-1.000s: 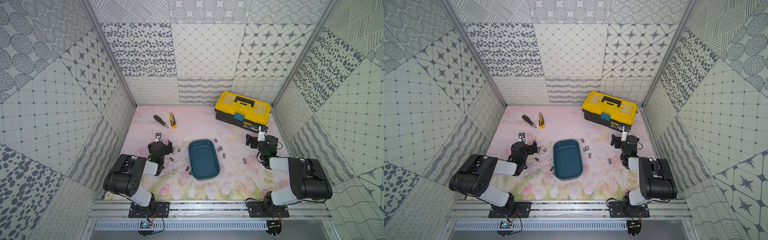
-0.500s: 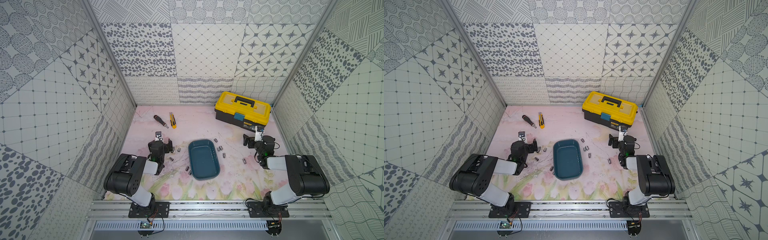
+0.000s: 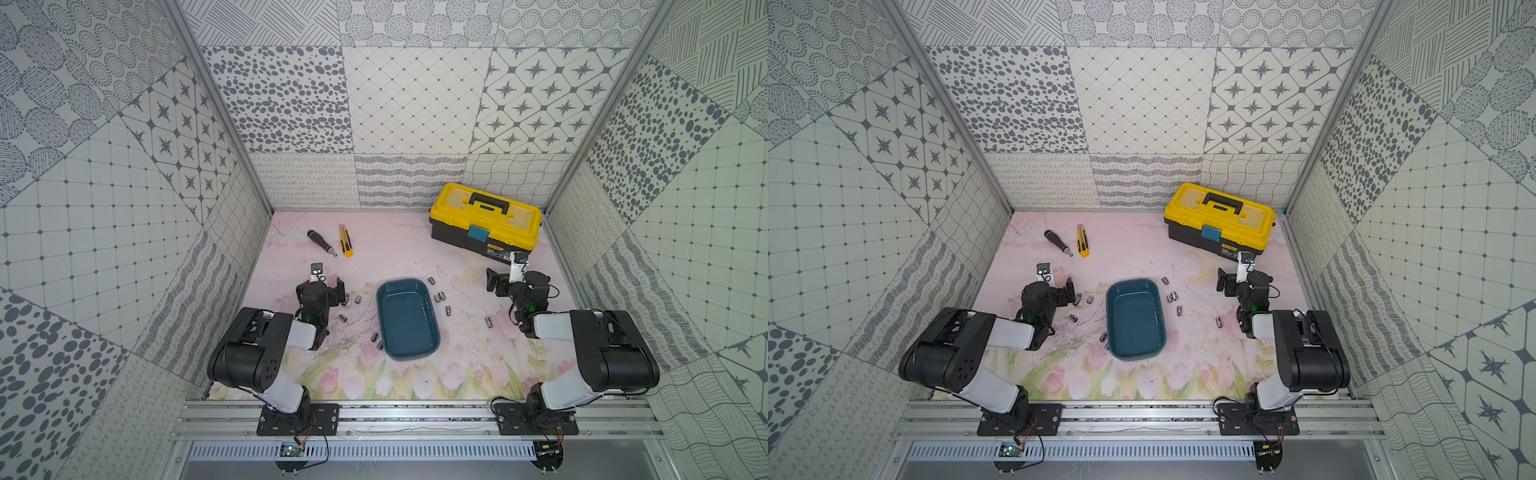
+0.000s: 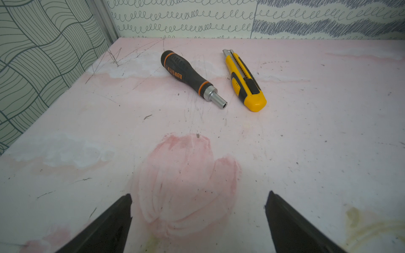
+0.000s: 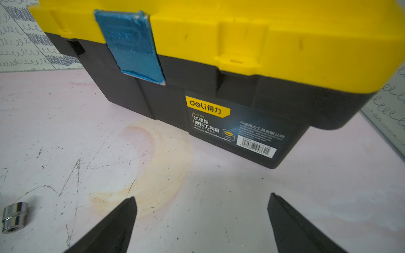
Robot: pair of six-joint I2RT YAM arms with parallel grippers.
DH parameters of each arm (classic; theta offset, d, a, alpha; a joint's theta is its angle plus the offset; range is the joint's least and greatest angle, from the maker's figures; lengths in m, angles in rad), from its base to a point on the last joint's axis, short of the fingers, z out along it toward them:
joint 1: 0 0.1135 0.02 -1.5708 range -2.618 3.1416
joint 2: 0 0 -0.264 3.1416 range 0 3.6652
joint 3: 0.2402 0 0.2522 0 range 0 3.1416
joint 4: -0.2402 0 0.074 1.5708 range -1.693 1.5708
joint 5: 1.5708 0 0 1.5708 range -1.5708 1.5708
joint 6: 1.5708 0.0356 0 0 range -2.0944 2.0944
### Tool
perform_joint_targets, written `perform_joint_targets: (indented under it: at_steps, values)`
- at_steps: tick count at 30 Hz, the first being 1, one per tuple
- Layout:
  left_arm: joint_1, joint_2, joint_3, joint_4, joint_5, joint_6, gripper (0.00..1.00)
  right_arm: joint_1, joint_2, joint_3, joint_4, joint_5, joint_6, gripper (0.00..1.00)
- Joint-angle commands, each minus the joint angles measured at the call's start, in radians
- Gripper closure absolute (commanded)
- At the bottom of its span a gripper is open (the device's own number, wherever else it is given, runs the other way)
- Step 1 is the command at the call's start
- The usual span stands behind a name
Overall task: Take out the socket from the storage box
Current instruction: Reset both arms
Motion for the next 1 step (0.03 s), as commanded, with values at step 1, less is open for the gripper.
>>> perform_joint_targets:
  at_steps: [1]
  values:
    - [0.002, 0.000, 0.007, 0.050, 0.009, 0.017, 0.01, 0.000, 0.003, -0.007, 0.056, 0.008, -0.008, 0.01]
